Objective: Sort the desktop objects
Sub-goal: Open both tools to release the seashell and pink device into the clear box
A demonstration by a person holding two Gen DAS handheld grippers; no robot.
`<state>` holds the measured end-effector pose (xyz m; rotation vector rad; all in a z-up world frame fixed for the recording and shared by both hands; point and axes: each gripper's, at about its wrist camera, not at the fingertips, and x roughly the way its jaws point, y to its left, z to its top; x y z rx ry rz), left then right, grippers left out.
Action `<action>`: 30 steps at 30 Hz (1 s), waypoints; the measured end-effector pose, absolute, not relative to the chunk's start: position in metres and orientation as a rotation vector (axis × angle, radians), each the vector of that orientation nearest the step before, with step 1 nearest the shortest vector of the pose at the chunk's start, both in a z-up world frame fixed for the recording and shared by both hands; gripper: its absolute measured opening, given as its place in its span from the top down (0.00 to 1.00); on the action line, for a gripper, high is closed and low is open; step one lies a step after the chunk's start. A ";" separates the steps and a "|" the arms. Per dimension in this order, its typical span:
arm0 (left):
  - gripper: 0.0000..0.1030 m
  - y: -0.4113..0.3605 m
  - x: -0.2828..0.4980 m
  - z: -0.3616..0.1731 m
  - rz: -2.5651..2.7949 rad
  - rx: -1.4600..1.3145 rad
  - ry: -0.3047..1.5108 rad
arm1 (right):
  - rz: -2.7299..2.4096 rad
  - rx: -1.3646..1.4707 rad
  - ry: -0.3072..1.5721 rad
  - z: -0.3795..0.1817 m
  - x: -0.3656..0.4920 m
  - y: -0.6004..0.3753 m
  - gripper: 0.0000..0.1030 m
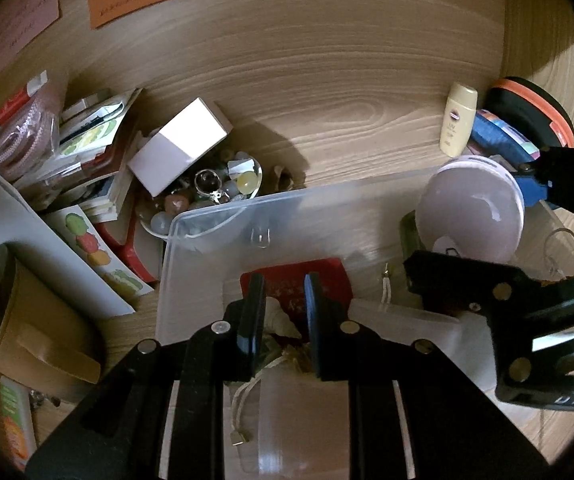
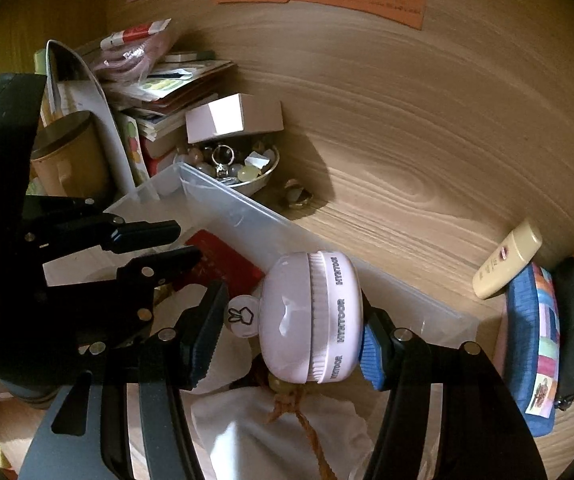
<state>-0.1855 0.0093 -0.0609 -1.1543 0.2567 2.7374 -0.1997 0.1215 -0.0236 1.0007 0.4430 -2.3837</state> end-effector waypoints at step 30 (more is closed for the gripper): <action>0.25 -0.007 -0.173 -0.036 2.786 -1.041 0.199 | -2.498 0.886 0.438 0.004 -0.167 0.153 0.18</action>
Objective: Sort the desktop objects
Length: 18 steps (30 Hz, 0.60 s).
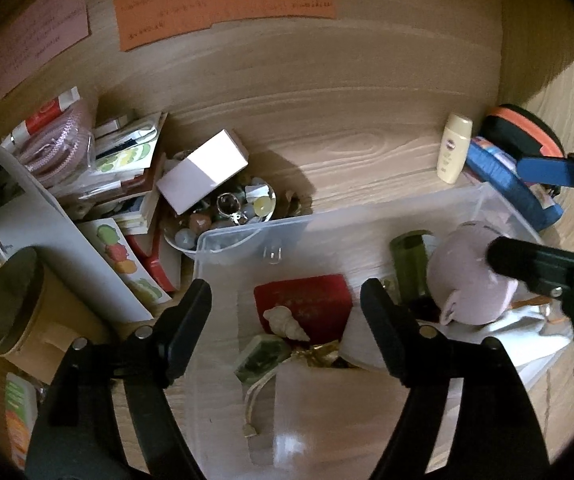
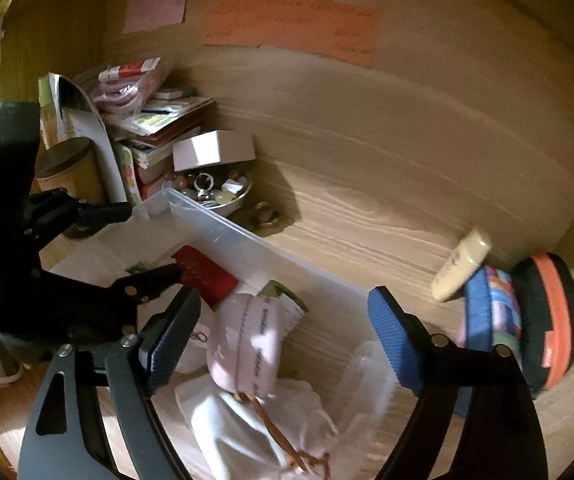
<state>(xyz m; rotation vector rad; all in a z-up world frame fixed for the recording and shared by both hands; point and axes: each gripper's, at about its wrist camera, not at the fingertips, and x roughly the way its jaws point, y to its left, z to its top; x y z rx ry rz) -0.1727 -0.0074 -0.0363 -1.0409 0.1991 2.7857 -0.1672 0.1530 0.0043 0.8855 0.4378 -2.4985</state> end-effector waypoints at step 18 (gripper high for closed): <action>0.02 -0.005 -0.093 0.025 2.954 -0.730 0.213 | -2.622 0.677 0.226 0.053 -0.106 0.196 0.07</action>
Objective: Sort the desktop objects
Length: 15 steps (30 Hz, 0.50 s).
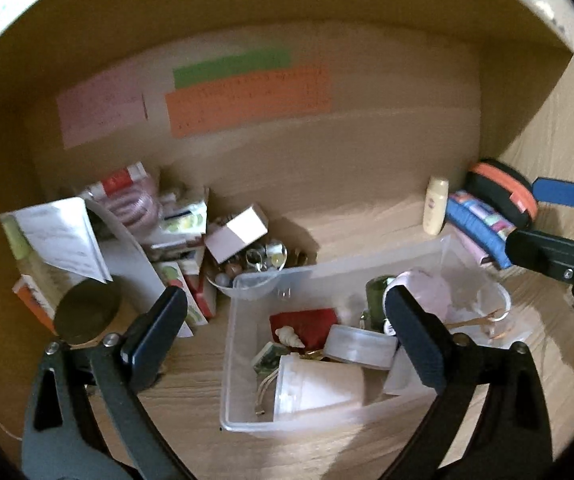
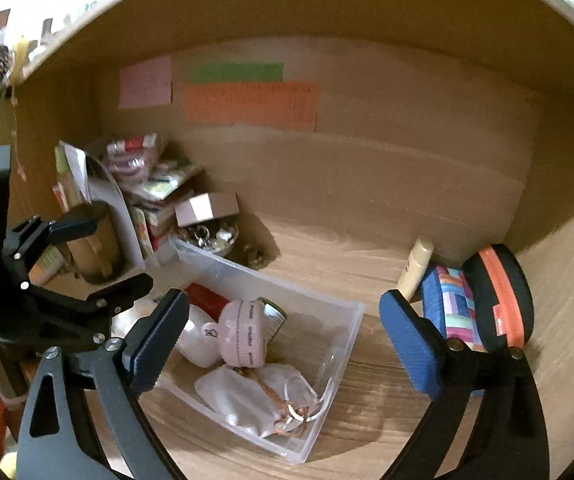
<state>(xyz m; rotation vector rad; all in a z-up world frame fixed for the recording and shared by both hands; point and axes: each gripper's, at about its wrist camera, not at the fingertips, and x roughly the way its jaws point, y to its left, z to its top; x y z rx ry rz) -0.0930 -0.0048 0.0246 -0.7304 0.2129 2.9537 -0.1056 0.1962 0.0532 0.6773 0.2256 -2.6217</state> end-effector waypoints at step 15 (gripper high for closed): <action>0.00 0.012 -0.033 0.048 3.039 -0.563 0.176 | -2.642 0.493 0.131 0.070 -0.041 0.215 0.00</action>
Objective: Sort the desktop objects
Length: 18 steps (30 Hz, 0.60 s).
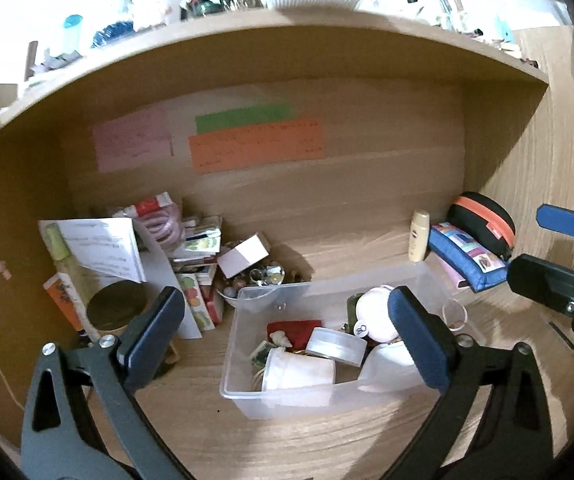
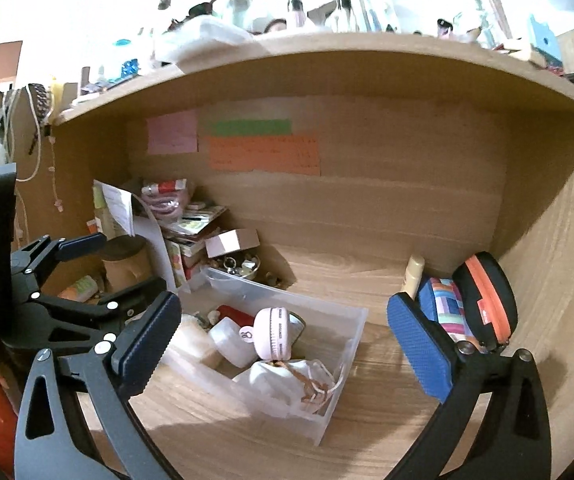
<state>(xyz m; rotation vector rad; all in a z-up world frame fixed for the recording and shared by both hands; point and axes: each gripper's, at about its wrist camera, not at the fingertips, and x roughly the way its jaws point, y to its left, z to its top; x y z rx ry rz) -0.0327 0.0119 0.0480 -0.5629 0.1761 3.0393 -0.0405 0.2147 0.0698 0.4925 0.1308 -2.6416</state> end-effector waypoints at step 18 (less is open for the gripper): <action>0.00 0.013 0.013 0.031 3.085 -0.594 0.065 | -2.757 0.523 -0.029 0.041 -0.008 0.233 0.00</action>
